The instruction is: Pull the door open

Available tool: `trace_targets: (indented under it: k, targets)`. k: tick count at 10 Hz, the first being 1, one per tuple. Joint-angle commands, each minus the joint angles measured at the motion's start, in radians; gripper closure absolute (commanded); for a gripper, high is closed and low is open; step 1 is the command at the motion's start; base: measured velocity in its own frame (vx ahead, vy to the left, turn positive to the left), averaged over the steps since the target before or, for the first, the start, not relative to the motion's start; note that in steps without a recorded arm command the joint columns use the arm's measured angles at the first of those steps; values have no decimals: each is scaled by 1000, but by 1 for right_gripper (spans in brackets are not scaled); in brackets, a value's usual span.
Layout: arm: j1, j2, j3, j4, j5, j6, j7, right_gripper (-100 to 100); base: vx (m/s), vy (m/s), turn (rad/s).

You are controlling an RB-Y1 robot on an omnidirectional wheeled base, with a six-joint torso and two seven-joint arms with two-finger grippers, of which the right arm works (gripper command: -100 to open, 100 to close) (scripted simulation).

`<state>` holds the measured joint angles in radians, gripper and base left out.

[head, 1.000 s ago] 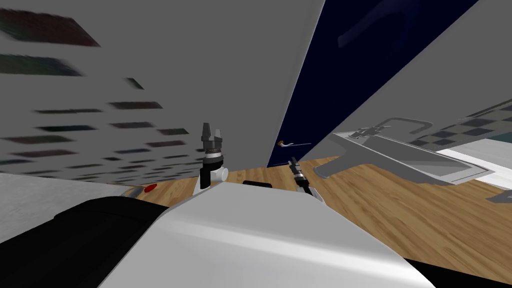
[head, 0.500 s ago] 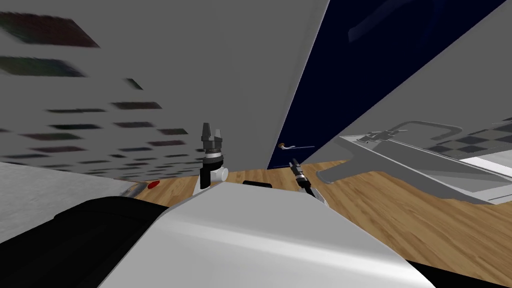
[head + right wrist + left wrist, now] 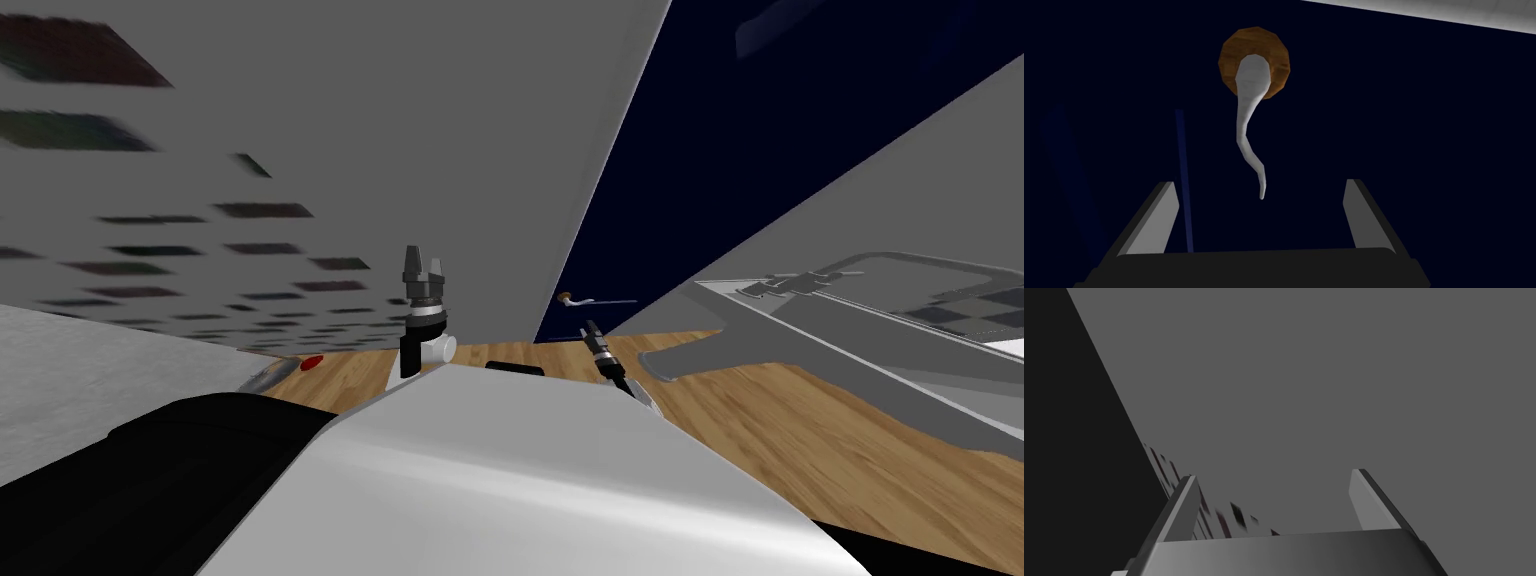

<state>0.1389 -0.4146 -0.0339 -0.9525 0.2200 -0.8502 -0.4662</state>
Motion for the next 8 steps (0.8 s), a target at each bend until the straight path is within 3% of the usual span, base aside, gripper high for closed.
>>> trace_targets:
  k: [1, 2, 8]
  targets:
    - [-9, -10, -1, 32, 4, -10, -15, -100, 89, -75, 56]
    - [-6, -5, -1, 23, 2, -8, -7, -100, 41, -33, 11]
    - [-43, -31, -83, 149, -62, -28, 7, -100, 164, 32, 232]
